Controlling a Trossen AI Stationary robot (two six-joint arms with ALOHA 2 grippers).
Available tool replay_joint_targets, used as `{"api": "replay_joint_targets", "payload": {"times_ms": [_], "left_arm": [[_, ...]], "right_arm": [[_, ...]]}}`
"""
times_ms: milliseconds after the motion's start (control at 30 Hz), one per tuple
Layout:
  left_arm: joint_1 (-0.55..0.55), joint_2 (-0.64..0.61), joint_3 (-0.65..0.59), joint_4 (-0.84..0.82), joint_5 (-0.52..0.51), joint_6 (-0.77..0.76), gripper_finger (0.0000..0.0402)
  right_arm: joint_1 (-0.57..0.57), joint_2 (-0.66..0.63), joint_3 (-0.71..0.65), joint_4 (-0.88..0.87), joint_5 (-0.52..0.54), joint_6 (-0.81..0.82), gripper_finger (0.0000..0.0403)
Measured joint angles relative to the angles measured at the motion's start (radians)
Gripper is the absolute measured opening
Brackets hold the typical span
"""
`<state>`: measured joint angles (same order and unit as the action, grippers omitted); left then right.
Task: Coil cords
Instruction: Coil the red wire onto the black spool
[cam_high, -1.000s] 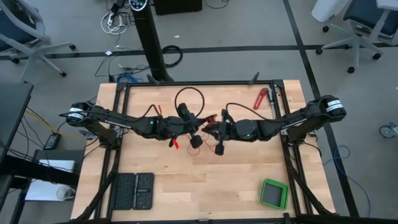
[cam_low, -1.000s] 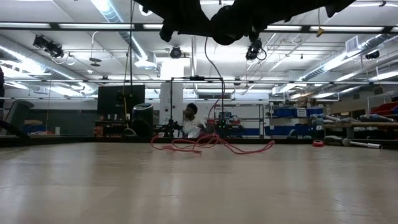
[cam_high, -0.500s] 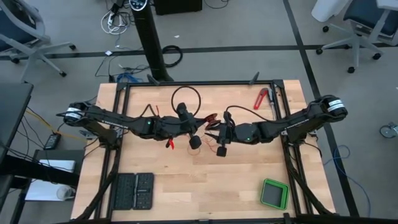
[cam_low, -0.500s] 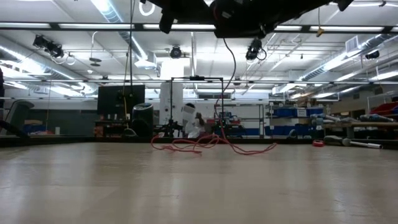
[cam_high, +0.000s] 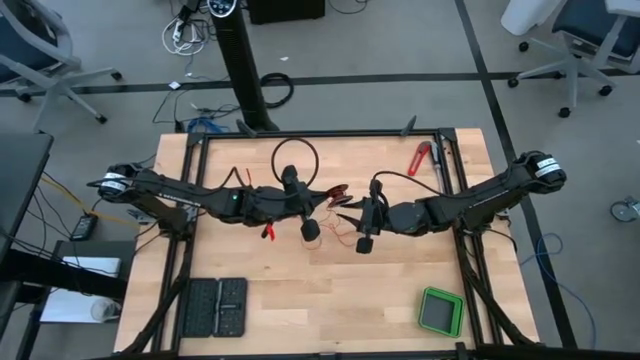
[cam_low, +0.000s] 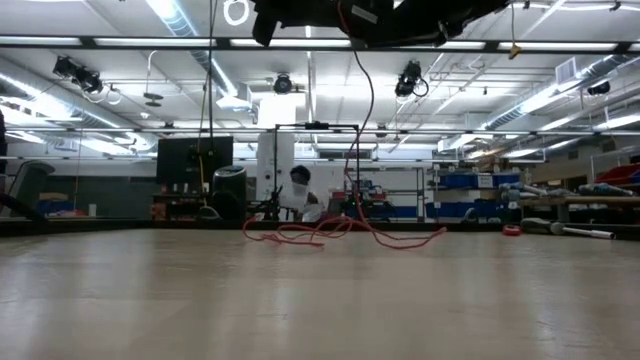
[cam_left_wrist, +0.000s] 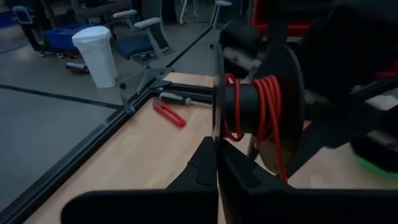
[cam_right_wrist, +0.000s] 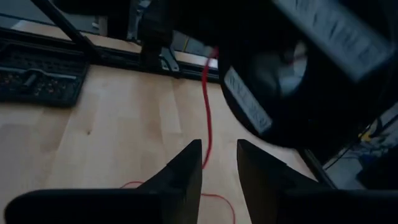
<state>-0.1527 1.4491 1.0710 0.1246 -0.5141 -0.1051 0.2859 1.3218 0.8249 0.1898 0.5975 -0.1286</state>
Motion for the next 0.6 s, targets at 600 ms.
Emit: {"api": "replay_joint_targets", "payload": {"times_ms": [600], "left_arm": [[0.001, -0.01, 0.0, 0.037, -0.008, 0.035, 0.0001]], "right_arm": [[-0.04, 0.034, -0.217, 0.295, -0.132, 0.167, 0.0098]]}}
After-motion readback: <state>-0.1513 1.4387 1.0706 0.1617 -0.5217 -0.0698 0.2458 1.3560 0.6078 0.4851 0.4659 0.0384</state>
